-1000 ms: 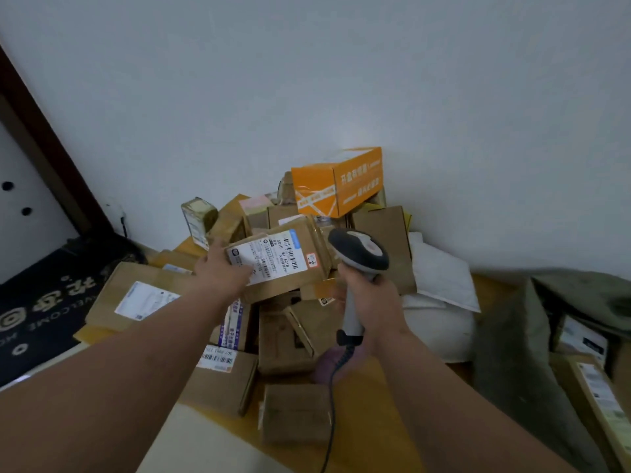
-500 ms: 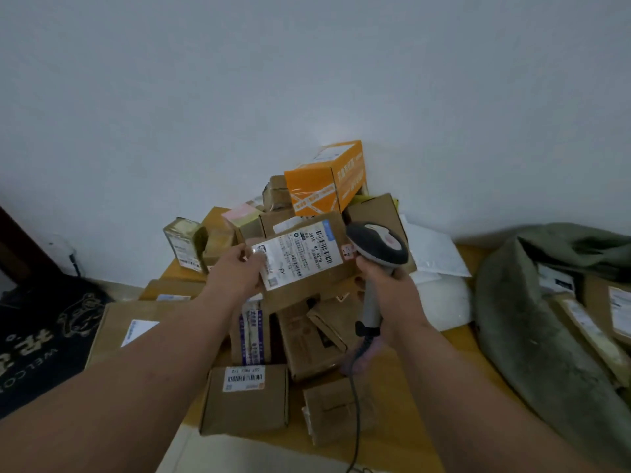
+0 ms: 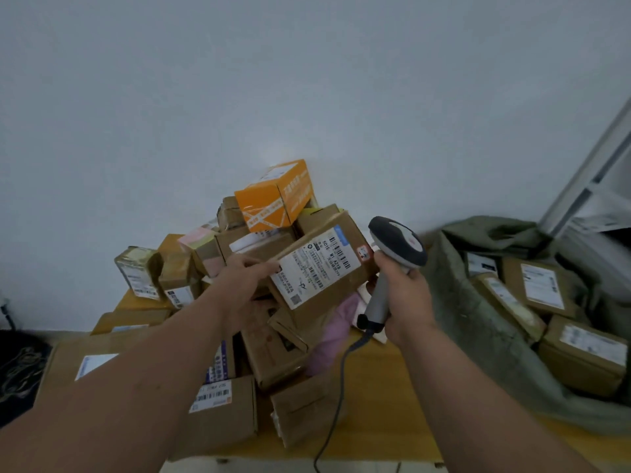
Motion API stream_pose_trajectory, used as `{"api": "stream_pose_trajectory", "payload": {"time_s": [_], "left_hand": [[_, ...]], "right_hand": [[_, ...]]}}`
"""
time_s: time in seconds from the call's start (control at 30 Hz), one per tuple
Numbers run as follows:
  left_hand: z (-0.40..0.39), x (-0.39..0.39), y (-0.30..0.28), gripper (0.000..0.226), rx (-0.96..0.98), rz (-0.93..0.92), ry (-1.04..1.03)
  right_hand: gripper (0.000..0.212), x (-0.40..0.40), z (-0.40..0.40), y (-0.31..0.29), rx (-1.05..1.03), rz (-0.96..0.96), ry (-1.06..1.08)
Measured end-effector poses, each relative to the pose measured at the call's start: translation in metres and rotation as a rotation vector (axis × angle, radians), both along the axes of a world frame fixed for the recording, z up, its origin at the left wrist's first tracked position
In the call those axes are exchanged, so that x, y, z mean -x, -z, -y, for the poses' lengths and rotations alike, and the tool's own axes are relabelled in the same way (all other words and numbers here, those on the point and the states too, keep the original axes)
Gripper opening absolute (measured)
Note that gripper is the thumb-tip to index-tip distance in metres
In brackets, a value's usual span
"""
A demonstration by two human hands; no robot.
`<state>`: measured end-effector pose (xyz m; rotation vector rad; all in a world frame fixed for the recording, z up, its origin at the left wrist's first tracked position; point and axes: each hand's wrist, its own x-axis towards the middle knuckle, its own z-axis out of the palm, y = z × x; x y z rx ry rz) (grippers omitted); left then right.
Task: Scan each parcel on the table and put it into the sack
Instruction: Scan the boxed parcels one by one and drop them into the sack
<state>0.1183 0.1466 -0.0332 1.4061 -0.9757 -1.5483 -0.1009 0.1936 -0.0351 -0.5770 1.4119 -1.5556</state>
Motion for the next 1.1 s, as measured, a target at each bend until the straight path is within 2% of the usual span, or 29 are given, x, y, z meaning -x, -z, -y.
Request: {"api": "stream_pose_trajectory", "payload": {"time_s": [0.1, 0.2, 0.27, 0.33, 0.43, 0.57, 0.6, 0.7, 0.9, 1.1], "left_hand": [[-0.005, 0.018, 0.004, 0.045, -0.067, -0.059, 0.114], [-0.015, 0.044, 0.006, 0.068, -0.12, -0.102, 0.238], [-0.021, 0.064, 0.01, 0.072, -0.12, -0.106, 0.282], [-0.027, 0.085, 0.012, 0.072, -0.112, -0.12, 0.245], [-0.03, 0.114, 0.018, 0.068, -0.155, -0.253, 0.116], [-0.031, 0.152, 0.023, 0.063, -0.124, -0.307, 0.04], [-0.032, 0.161, 0.023, 0.065, -0.11, -0.309, 0.034], [-0.036, 0.183, 0.026, 0.091, -0.065, -0.292, 0.032], [-0.039, 0.214, 0.032, 0.113, -0.061, -0.307, 0.033], [-0.039, 0.229, 0.04, 0.11, -0.06, -0.274, 0.087]], "right_hand": [[0.014, 0.025, -0.008, -0.007, -0.017, -0.012, 0.022], [0.019, 0.055, -0.018, -0.009, -0.007, -0.012, 0.041], [0.017, 0.076, -0.025, -0.01, -0.027, -0.022, 0.047], [0.017, 0.094, -0.032, -0.01, -0.046, -0.001, 0.06], [0.024, 0.118, -0.043, -0.008, -0.049, 0.045, 0.094], [0.02, 0.144, -0.058, -0.009, -0.063, 0.064, -0.026], [0.02, 0.149, -0.061, -0.009, -0.066, 0.053, -0.064], [0.019, 0.162, -0.07, -0.012, -0.064, 0.037, -0.142], [0.019, 0.19, -0.083, -0.013, -0.03, 0.055, -0.206], [0.022, 0.208, -0.083, -0.01, -0.025, 0.048, -0.196]]}}
